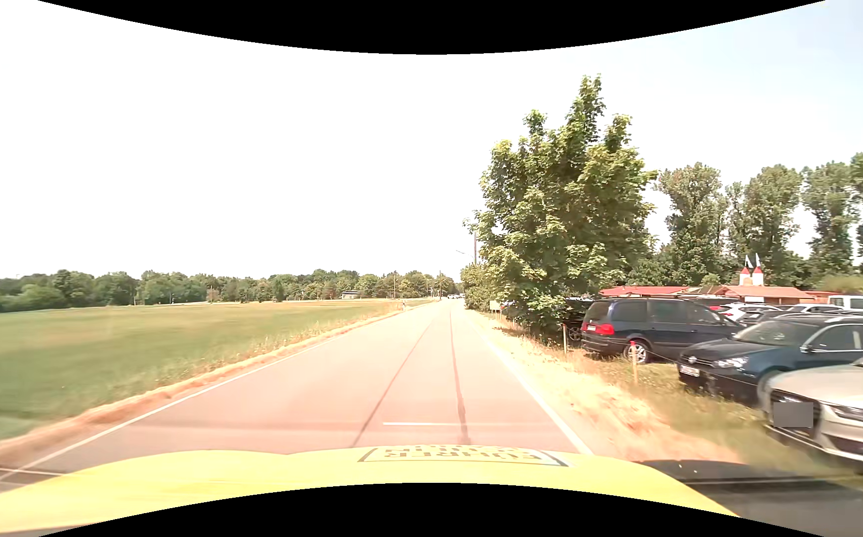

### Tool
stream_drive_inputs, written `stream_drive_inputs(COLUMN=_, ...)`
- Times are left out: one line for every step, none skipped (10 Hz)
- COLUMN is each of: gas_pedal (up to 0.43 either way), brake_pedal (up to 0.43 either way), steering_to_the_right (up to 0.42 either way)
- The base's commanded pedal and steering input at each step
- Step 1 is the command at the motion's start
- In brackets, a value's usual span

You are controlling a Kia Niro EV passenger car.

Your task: Follow the waypoints while adhering to traffic rules and regulations

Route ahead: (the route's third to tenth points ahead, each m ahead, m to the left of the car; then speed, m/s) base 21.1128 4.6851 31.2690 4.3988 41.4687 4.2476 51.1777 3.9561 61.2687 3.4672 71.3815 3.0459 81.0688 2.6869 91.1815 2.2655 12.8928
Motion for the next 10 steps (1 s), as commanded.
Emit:
stream_drive_inputs(gas_pedal=0.028, brake_pedal=0.000, steering_to_the_right=0.000)
stream_drive_inputs(gas_pedal=0.020, brake_pedal=0.000, steering_to_the_right=0.000)
stream_drive_inputs(gas_pedal=0.020, brake_pedal=0.000, steering_to_the_right=0.000)
stream_drive_inputs(gas_pedal=0.020, brake_pedal=0.000, steering_to_the_right=0.001)
stream_drive_inputs(gas_pedal=0.020, brake_pedal=0.000, steering_to_the_right=0.001)
stream_drive_inputs(gas_pedal=0.020, brake_pedal=0.000, steering_to_the_right=0.001)
stream_drive_inputs(gas_pedal=0.020, brake_pedal=0.000, steering_to_the_right=0.001)
stream_drive_inputs(gas_pedal=0.020, brake_pedal=0.000, steering_to_the_right=0.001)
stream_drive_inputs(gas_pedal=0.020, brake_pedal=0.000, steering_to_the_right=0.002)
stream_drive_inputs(gas_pedal=0.020, brake_pedal=0.000, steering_to_the_right=0.002)
